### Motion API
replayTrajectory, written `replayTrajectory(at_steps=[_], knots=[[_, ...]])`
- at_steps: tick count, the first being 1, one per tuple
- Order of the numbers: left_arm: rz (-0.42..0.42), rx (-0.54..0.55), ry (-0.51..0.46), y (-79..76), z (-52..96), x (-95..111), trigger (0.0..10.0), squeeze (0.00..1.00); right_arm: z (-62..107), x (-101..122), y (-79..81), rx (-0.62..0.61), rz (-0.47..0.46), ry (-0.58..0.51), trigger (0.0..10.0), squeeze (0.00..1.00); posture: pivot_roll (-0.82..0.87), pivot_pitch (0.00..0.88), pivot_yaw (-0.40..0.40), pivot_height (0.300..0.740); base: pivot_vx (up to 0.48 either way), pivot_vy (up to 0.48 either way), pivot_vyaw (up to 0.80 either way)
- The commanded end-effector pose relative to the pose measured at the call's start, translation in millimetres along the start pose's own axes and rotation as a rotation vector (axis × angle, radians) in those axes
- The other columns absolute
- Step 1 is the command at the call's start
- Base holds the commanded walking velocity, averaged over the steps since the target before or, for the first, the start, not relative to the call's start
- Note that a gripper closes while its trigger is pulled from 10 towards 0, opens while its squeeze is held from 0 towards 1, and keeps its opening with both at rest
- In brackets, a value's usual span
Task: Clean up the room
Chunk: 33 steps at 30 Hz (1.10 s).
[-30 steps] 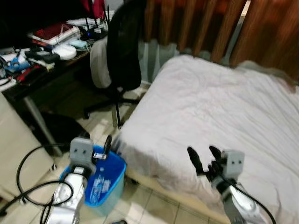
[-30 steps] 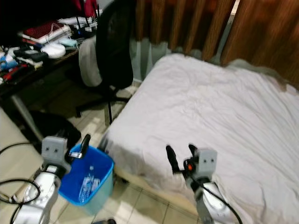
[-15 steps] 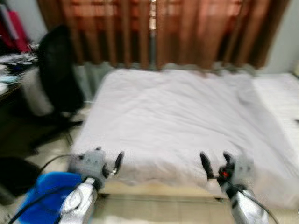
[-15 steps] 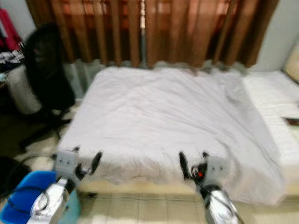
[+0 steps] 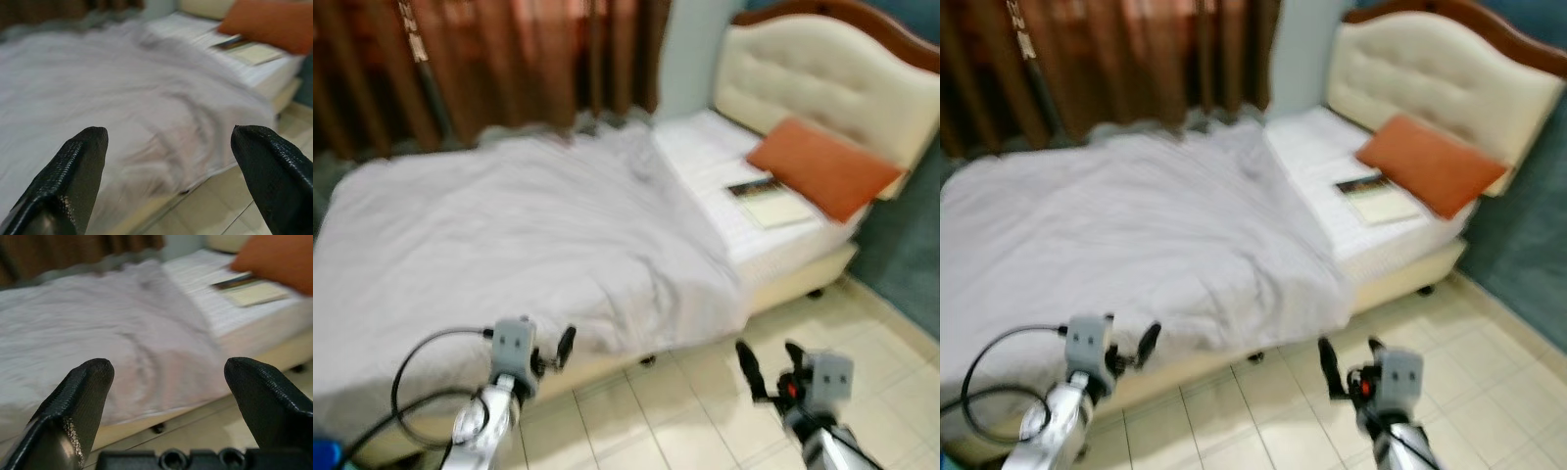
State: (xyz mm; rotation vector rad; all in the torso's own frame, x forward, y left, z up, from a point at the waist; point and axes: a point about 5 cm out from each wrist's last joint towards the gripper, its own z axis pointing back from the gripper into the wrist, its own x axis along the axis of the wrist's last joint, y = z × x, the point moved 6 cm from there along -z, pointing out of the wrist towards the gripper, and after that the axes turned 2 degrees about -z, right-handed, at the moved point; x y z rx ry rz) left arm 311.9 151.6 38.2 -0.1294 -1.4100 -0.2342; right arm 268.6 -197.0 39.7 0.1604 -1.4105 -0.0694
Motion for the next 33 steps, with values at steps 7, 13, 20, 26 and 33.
replayTrajectory(at_steps=[7,13,20,26,33], knots=[[0.014,-0.026,-0.007,7.7,-10.8,3.7,10.0,0.00,-2.8,-1.2,-2.1,-0.016,0.001,-0.002,10.0,0.00,-0.10,0.000,0.011,0.740,0.392,0.000,-0.68],[0.010,-0.060,0.017,-1.2,-14.1,-2.5,10.0,0.00,-2.0,1.6,-6.3,-0.032,0.005,-0.014,10.0,0.00,-0.11,0.000,0.017,0.740,0.383,0.000,-0.69],[-0.005,-0.066,0.016,-0.5,-17.3,-3.9,10.0,0.00,0.0,2.2,-8.6,-0.050,0.007,-0.023,10.0,0.00,-0.11,0.000,0.022,0.740,0.000,0.000,-0.69],[0.019,-0.084,-0.019,-0.4,-20.2,4.2,10.0,0.00,-2.4,5.8,-10.5,-0.055,0.013,-0.035,10.0,0.00,-0.12,0.000,0.025,0.740,0.320,0.000,-0.69],[0.034,-0.123,-0.025,-7.5,-23.8,4.1,10.0,0.00,-2.9,8.2,-11.9,-0.068,0.016,-0.047,10.0,0.00,-0.13,0.000,0.031,0.740,0.480,0.000,-0.70]])
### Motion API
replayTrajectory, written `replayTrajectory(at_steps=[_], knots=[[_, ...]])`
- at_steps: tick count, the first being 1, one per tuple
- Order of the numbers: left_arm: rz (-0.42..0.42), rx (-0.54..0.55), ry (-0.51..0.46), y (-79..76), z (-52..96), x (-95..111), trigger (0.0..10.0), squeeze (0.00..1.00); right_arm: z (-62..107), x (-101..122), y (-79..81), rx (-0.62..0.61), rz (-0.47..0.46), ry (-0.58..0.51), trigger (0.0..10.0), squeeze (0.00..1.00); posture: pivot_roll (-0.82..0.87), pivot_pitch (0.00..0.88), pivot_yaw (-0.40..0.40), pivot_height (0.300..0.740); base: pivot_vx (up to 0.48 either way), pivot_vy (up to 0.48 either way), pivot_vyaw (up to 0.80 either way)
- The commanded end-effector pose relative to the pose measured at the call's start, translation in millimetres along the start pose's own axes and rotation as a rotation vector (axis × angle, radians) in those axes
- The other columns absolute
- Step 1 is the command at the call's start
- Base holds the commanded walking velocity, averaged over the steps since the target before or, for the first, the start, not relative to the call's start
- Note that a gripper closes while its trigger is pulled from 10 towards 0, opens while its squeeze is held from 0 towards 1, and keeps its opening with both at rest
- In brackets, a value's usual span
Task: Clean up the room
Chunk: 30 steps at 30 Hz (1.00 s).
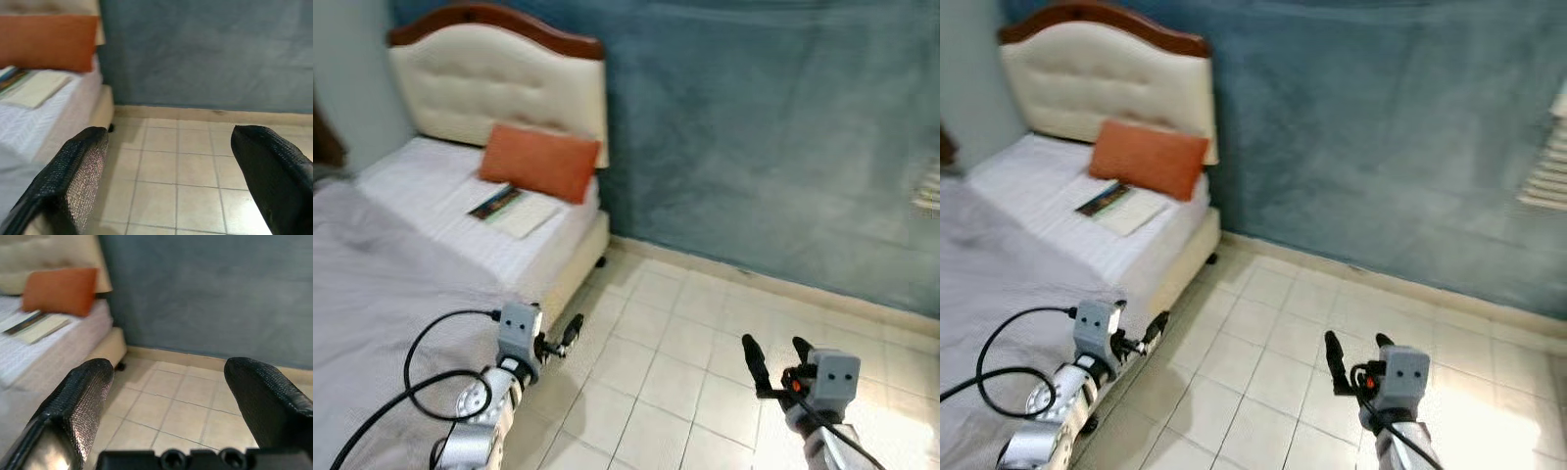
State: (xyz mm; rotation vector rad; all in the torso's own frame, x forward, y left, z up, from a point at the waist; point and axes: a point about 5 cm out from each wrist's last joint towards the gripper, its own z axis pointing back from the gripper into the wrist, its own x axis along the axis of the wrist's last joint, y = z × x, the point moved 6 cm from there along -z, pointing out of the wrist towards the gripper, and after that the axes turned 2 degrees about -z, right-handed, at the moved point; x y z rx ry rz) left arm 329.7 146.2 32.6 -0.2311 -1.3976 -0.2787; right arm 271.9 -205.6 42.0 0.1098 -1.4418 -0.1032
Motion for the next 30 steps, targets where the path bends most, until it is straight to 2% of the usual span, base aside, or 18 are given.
replayTrajectory(at_steps=[1,6,9,12,16,18,24,30], knots=[[0.014,-0.029,-0.023,-7.0,-5.6,5.7,10.0,0.00,-0.2,4.6,-4.1,-0.018,0.007,-0.016,10.0,0.00,-0.13,0.000,0.032,0.740,0.480,0.000,-0.69],[0.005,-0.026,-0.015,-7.0,-5.1,4.3,10.0,0.00,1.3,4.8,-5.4,-0.023,0.004,-0.018,10.0,0.00,-0.14,0.000,0.037,0.740,0.461,0.000,-0.70],[-0.045,-0.022,0.004,-9.0,-5.9,1.7,10.0,0.00,1.8,4.5,-5.4,-0.023,0.003,-0.017,10.0,0.00,-0.14,0.000,0.038,0.740,0.000,0.000,-0.72],[-0.013,-0.036,-0.022,-12.3,-7.2,5.6,10.0,0.00,2.2,9.0,0.5,0.007,0.010,-0.044,10.0,0.00,-0.14,0.000,0.039,0.740,0.000,0.000,-0.49],[-0.001,-0.066,-0.037,-19.3,-9.5,9.3,10.0,0.00,1.3,11.5,3.4,0.016,0.008,-0.053,10.0,0.00,-0.14,0.000,0.040,0.740,0.480,0.000,0.00],[-0.007,-0.064,-0.033,-19.2,-9.1,8.0,10.0,0.00,0.4,10.7,3.3,0.017,0.021,-0.043,10.0,0.00,-0.15,0.000,0.041,0.740,0.480,0.000,0.00],[0.010,-0.052,-0.027,-16.3,-9.1,6.0,10.0,0.00,1.0,9.0,0.5,0.005,0.022,-0.034,10.0,0.00,-0.15,0.000,0.042,0.740,0.480,0.000,-0.80],[0.024,-0.055,-0.026,-19.5,-9.5,5.1,10.0,0.00,0.6,12.8,-3.0,-0.007,0.028,-0.053,10.0,0.00,-0.15,0.000,0.046,0.740,0.480,0.000,0.00]])
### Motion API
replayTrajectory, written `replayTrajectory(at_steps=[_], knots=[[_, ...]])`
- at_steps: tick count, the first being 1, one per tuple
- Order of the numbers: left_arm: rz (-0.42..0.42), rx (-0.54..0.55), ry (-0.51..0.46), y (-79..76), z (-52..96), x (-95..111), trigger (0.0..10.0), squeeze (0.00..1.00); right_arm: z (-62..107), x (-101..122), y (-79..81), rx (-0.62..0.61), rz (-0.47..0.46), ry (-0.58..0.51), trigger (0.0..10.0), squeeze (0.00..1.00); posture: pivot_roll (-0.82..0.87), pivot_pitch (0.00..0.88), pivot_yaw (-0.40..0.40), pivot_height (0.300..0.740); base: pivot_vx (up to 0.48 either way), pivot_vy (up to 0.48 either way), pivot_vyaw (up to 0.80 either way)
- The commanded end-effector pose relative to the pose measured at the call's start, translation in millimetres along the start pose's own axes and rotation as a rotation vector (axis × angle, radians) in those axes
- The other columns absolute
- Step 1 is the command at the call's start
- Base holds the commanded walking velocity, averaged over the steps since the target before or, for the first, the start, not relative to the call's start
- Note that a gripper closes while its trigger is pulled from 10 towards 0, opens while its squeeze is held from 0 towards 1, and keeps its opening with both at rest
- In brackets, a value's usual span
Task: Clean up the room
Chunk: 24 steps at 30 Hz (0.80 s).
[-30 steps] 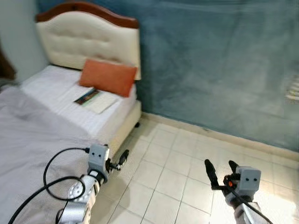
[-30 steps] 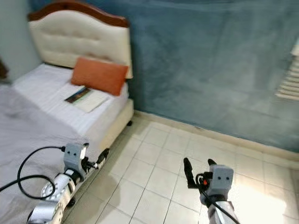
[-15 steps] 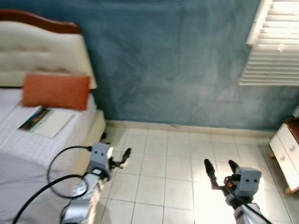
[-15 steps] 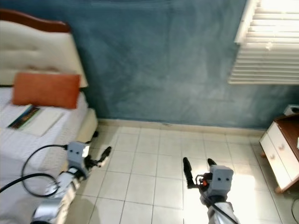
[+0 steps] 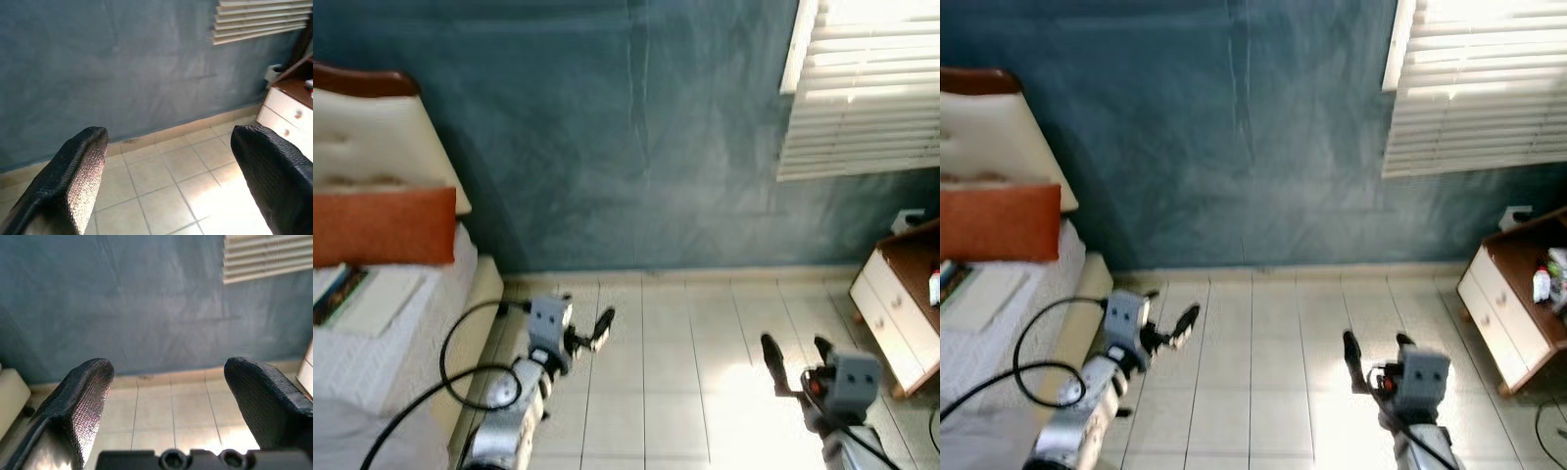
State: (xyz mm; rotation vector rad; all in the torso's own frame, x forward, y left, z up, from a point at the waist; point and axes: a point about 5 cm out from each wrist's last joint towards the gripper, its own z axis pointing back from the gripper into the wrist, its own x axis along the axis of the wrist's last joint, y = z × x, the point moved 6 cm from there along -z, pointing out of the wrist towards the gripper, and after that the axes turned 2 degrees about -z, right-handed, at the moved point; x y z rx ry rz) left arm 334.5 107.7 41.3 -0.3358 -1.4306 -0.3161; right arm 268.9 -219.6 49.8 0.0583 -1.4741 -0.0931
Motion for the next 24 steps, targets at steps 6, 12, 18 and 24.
replayTrajectory(at_steps=[6,12,18,24], knots=[[0.006,0.055,0.030,16.0,9.2,-8.6,10.0,0.00,-2.9,2.2,9.7,0.022,-0.011,-0.012,10.0,0.00,-0.15,0.000,0.049,0.740,0.480,0.000,0.00],[0.019,0.052,0.035,9.3,9.4,-12.2,10.0,0.00,-1.2,-1.0,6.9,0.017,-0.019,-0.002,10.0,0.00,-0.16,0.000,0.047,0.740,0.480,0.000,0.00],[0.024,0.048,0.033,8.0,7.6,-11.2,10.0,0.00,-1.9,-1.1,7.7,0.019,-0.019,-0.003,10.0,0.00,-0.16,0.000,0.049,0.740,0.480,0.000,0.00],[0.030,0.071,0.043,11.5,10.1,-14.8,10.0,0.00,-0.3,-3.4,8.2,0.020,-0.029,0.005,10.0,0.00,-0.16,0.000,0.048,0.740,0.480,0.000,0.00]])
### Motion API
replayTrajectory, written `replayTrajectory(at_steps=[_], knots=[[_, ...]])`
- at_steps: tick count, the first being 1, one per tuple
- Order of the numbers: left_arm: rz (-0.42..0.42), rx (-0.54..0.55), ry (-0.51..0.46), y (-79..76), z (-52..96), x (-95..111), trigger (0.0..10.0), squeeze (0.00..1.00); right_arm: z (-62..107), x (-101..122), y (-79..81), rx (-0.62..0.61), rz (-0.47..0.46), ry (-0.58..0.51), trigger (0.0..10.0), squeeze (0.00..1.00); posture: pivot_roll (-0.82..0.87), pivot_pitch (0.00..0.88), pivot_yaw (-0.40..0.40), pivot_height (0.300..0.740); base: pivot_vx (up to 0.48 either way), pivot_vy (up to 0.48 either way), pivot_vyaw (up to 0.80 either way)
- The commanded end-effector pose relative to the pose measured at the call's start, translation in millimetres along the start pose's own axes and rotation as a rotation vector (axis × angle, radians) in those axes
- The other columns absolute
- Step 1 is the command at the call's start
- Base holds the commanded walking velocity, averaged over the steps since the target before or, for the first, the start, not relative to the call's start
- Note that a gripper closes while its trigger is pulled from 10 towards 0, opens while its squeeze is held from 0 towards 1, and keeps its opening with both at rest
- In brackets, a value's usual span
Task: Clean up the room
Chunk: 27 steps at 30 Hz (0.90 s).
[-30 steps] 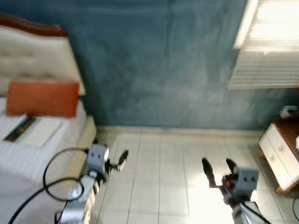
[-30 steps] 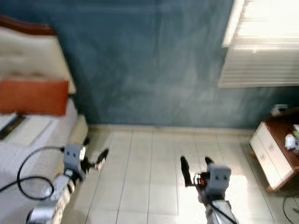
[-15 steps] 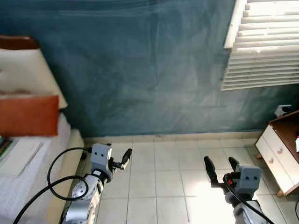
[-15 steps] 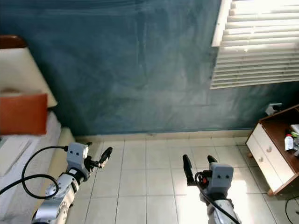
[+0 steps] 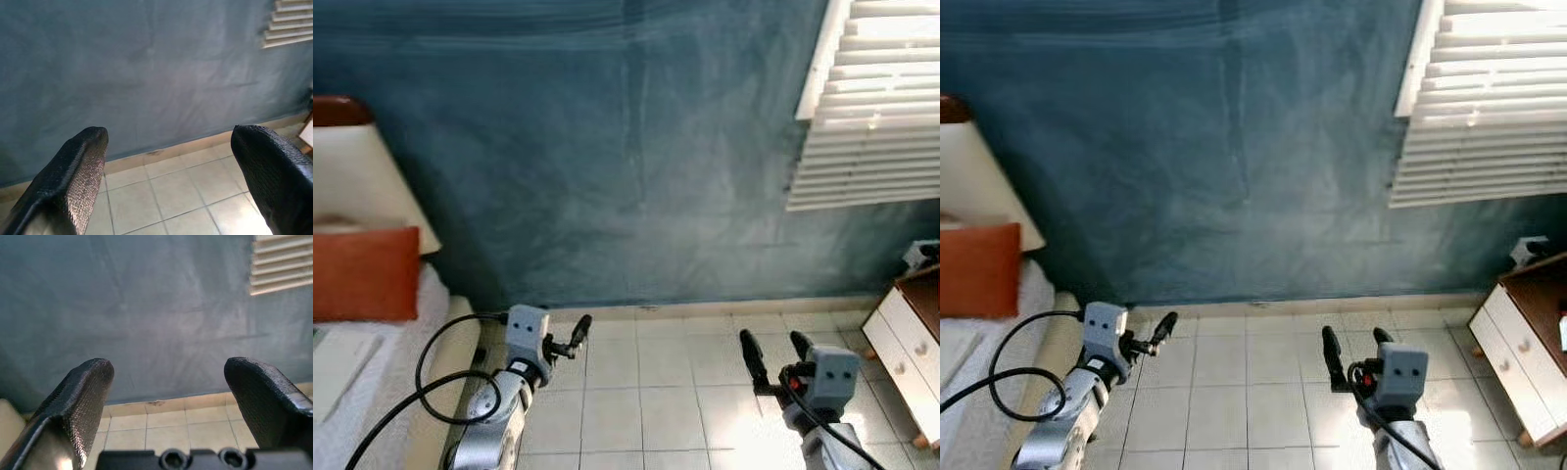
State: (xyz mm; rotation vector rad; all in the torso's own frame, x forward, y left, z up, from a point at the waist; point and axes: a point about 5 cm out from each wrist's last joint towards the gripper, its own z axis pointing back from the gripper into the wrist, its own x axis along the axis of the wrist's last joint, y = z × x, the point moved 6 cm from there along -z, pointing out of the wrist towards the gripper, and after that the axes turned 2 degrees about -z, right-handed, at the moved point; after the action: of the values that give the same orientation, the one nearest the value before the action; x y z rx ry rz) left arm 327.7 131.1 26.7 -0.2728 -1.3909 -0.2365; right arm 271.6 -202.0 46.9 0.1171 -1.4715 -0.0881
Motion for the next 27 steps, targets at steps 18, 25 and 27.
replayTrajectory(at_steps=[18,25,27], knots=[[0.013,0.065,-0.026,13.0,83.0,12.1,10.0,0.00,51.1,-6.3,25.6,0.216,-0.038,0.120,10.0,0.00,-0.14,0.000,0.054,0.740,0.480,0.000,0.00],[0.009,0.151,0.003,16.4,100.1,12.8,10.0,0.00,44.3,-2.8,37.3,0.286,-0.092,0.126,10.0,0.00,-0.11,0.000,0.043,0.740,0.326,0.000,0.00],[0.005,0.170,-0.005,15.2,101.9,16.3,10.0,0.00,47.2,-3.7,39.4,0.309,-0.086,0.144,10.0,0.00,-0.11,0.000,0.040,0.740,0.000,0.000,0.00]])
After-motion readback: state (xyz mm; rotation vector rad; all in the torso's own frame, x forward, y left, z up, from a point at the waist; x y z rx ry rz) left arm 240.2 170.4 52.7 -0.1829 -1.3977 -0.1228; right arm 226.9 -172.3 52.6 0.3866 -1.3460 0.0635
